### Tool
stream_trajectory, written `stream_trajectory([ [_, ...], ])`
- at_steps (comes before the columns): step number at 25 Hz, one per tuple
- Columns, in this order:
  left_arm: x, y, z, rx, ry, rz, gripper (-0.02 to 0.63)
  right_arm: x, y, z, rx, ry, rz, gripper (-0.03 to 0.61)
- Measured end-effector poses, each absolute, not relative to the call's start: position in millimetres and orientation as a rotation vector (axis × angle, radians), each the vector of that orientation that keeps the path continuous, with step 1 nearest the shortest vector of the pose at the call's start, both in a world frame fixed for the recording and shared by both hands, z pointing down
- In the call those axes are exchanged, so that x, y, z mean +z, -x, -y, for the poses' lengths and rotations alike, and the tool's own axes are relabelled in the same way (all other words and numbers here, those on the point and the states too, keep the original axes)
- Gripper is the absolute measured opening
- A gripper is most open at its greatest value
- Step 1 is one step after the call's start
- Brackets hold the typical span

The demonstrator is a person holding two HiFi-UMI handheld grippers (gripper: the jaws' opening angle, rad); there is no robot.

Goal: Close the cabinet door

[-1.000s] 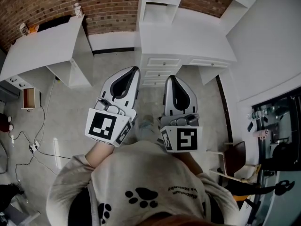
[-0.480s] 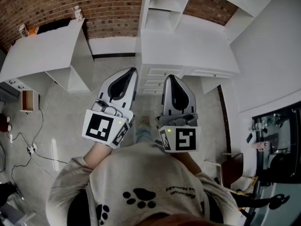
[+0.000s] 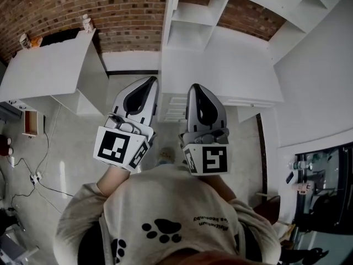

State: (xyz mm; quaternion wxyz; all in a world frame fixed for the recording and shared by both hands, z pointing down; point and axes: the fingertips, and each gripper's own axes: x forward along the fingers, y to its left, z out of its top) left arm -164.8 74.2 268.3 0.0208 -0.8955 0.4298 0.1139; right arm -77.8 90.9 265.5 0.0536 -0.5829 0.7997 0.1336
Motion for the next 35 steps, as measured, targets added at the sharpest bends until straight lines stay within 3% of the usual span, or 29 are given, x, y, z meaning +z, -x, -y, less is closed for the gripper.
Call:
stream_trajectory([
  [20, 261, 137, 49, 0.352, 2.709, -1.389, 0.009, 267, 60, 44, 0.418, 1.637, -2.52, 0.011],
  [35, 186, 149, 123, 0.407, 2.711, -1.123, 0.009, 178, 70, 121, 0.683, 1.708, -2.45, 0.011],
])
